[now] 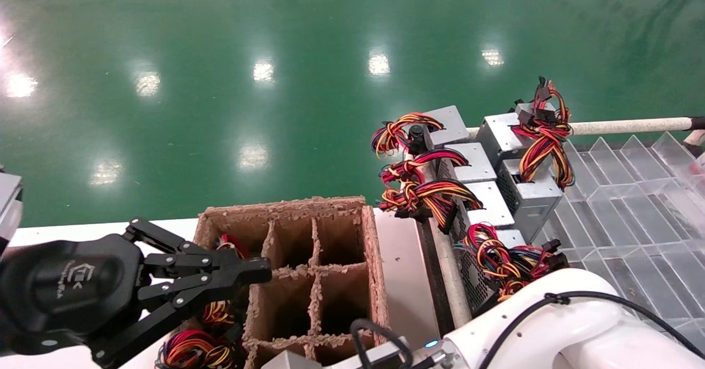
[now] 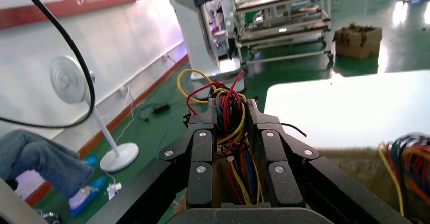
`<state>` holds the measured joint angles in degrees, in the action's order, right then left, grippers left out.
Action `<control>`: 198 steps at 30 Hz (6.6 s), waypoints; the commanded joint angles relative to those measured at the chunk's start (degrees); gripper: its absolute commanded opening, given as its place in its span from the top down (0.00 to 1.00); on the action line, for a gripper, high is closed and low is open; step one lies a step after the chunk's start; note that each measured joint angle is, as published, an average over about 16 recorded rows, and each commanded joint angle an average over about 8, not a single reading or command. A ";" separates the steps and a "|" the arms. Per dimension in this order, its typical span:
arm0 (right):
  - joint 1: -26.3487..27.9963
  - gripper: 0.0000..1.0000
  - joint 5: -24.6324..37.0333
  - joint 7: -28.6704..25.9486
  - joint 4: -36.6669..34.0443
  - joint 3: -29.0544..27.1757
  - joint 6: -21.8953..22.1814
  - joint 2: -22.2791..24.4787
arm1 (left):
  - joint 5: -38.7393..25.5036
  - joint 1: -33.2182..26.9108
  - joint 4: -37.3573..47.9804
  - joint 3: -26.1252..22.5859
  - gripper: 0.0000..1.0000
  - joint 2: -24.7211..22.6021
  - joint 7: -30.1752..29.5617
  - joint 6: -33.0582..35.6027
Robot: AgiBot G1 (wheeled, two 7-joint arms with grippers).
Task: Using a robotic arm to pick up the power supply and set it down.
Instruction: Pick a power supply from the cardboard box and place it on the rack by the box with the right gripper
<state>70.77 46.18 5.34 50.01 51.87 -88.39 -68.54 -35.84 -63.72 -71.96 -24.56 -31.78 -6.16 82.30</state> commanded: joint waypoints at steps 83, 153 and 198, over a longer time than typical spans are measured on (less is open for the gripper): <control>13.79 1.00 -22.61 -12.01 22.62 -28.78 5.07 55.06 | 0.01 0.00 0.00 -0.01 1.00 0.00 0.01 0.00; 4.72 1.00 -22.50 11.41 -13.58 -19.65 -0.88 56.68 | 0.01 -0.01 0.00 -0.02 1.00 0.01 0.01 -0.01; 1.32 1.00 -25.90 9.82 -9.63 -13.27 -2.29 63.46 | 0.02 -0.01 0.00 -0.03 1.00 0.01 0.01 -0.01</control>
<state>71.97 20.24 15.09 40.63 38.69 -90.61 -5.14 -35.82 -63.73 -71.96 -24.59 -31.77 -6.14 82.29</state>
